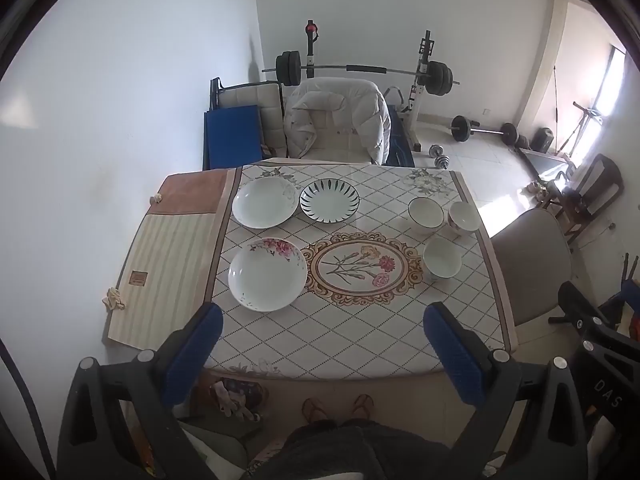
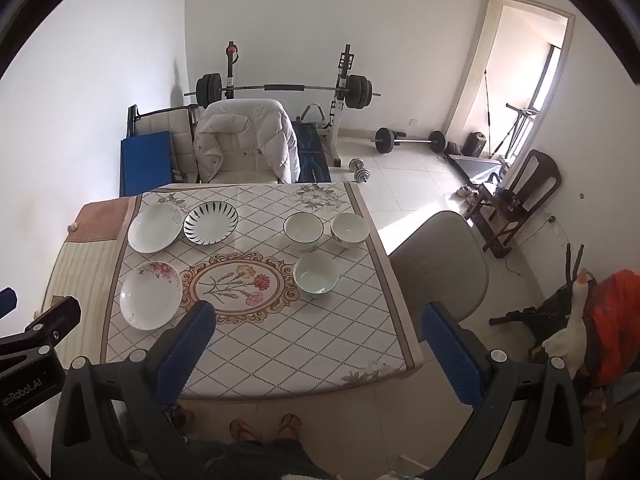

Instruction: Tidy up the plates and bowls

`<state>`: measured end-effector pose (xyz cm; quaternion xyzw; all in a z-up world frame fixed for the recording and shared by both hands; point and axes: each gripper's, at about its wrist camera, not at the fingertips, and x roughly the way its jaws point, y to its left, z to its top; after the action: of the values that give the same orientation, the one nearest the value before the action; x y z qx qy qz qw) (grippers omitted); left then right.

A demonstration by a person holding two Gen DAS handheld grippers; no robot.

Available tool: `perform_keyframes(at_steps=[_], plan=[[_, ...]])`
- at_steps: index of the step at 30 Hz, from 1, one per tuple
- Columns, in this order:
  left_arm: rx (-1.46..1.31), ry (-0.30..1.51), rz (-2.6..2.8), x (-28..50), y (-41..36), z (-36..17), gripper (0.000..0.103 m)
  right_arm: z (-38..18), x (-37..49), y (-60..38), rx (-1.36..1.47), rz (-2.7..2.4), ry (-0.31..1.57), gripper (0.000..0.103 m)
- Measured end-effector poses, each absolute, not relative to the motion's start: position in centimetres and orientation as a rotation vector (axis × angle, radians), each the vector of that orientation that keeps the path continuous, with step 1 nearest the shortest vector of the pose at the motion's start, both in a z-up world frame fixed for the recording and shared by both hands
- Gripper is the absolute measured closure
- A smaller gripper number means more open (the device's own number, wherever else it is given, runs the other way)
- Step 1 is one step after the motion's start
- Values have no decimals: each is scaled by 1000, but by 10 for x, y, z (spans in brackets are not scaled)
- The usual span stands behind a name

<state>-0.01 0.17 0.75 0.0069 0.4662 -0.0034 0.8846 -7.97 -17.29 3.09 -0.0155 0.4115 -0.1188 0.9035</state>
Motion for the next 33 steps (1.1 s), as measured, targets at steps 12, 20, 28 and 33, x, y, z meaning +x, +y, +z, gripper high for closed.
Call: perform_keyframes(at_steps=[12, 20, 28, 33], plan=[[10, 948, -7, -1, 5, 14, 0, 34, -85, -168, -32, -248, 822, 0], [9, 937, -5, -3, 3, 17, 0, 38, -88, -165, -36, -244, 808, 0], [1, 931, 2, -6, 3, 17, 0, 43, -88, -168, -27, -240, 798, 0], [3, 919, 4, -7, 2, 18, 0, 45, -84, -168, -30, -236, 795, 0]])
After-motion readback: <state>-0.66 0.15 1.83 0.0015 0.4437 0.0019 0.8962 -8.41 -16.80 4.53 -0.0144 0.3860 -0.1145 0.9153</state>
